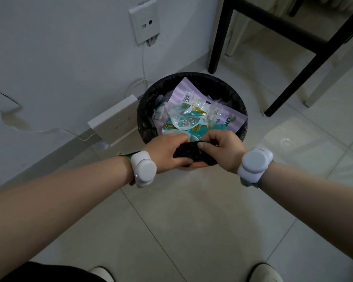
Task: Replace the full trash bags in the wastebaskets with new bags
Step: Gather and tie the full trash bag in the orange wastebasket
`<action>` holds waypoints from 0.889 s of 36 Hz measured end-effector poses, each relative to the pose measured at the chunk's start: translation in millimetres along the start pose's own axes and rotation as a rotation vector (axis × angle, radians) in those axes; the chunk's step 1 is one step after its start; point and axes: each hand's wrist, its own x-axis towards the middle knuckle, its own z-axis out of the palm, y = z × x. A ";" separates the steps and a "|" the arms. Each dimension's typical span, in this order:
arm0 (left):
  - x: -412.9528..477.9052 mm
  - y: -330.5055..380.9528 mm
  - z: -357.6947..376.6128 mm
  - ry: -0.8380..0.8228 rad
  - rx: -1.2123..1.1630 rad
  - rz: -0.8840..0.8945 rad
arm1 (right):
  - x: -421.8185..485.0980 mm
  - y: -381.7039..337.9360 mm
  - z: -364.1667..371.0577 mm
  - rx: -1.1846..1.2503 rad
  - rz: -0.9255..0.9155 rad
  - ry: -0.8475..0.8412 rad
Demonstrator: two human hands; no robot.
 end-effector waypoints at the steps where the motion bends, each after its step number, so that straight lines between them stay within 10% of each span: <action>1: 0.0 -0.5 -0.4 0.039 0.026 0.008 | -1.1 -1.0 -0.4 0.000 0.001 0.004; 17: 0.9 -5.7 6.4 0.035 -0.058 0.051 | -7.5 25.7 -25.9 -0.751 -0.234 0.201; 32: 46.1 54.6 3.6 0.109 0.244 0.014 | -9.8 46.7 -72.9 -0.486 -0.185 0.350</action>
